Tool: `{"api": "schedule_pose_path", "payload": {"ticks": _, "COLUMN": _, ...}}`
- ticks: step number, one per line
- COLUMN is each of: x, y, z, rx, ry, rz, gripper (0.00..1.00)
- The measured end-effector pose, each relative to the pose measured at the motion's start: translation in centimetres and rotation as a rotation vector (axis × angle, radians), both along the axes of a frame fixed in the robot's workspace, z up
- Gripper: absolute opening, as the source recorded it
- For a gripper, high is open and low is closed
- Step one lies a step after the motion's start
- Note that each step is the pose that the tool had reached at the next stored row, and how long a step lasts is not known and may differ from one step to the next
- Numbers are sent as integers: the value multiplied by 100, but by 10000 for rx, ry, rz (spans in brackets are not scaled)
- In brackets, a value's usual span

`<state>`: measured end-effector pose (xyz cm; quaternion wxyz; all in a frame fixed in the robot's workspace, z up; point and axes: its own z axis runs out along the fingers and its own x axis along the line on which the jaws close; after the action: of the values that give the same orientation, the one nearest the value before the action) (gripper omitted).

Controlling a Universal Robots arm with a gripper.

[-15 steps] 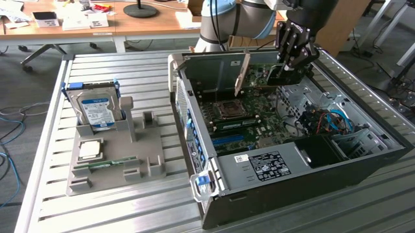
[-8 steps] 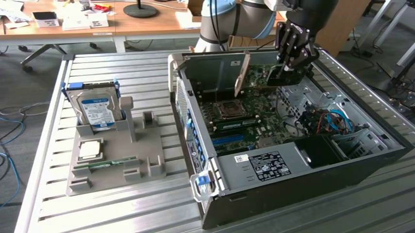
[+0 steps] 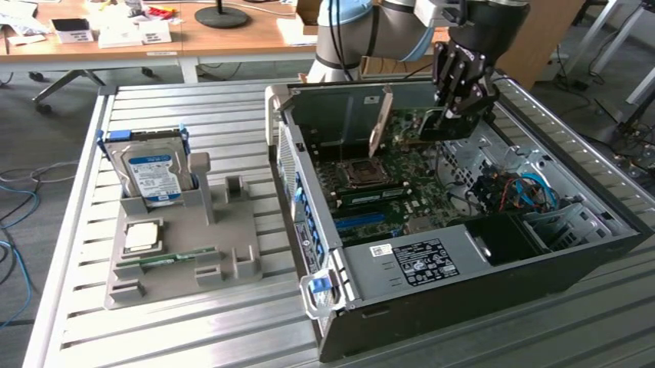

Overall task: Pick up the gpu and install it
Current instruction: 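Insert the gpu into the slot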

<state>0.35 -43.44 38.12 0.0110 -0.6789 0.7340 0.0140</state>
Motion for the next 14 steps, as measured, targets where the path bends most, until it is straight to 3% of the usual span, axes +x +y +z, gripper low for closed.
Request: {"api": "schedule_pose_path", "payload": {"ticks": 14, "x": -67, "y": -42, "z": -71, "rx": -3, "ry": 2, "rz": 91, "gripper": 27}}
